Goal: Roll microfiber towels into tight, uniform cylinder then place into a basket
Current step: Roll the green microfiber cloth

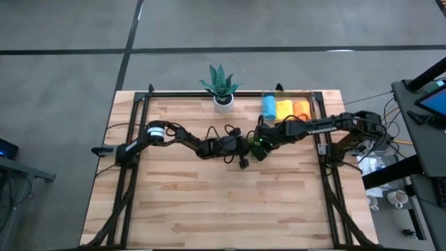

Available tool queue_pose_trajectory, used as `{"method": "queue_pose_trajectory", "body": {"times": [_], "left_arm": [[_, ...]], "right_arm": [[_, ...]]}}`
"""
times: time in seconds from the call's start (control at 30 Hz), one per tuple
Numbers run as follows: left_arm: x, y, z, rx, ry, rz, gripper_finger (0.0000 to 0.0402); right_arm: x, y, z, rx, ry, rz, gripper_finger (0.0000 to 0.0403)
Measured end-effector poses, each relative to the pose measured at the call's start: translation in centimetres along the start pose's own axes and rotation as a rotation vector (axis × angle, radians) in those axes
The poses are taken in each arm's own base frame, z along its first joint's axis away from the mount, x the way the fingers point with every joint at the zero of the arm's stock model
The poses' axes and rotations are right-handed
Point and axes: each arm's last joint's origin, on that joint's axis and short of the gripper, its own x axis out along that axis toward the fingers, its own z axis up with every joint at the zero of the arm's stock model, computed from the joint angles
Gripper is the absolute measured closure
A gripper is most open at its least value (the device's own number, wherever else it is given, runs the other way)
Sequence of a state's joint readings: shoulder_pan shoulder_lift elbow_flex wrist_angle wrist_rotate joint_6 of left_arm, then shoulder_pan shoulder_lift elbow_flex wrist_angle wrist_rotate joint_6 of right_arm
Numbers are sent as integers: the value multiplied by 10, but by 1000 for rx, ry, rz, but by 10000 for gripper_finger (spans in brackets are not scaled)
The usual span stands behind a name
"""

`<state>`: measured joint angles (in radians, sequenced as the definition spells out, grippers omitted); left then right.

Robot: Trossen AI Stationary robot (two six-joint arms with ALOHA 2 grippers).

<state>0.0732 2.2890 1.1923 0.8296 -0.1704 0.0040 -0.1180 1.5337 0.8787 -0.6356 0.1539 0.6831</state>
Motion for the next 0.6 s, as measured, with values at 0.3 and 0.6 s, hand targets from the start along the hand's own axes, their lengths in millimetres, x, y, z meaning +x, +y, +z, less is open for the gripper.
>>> {"method": "queue_pose_trajectory", "body": {"times": [0.3,0.6], "left_arm": [[1,3,-2,4,33,21,402],[1,7,-4,5,43,38,402]], "right_arm": [[-6,10,5,-3,-43,52,390],[-1,20,11,-2,-79,107,390]]}}
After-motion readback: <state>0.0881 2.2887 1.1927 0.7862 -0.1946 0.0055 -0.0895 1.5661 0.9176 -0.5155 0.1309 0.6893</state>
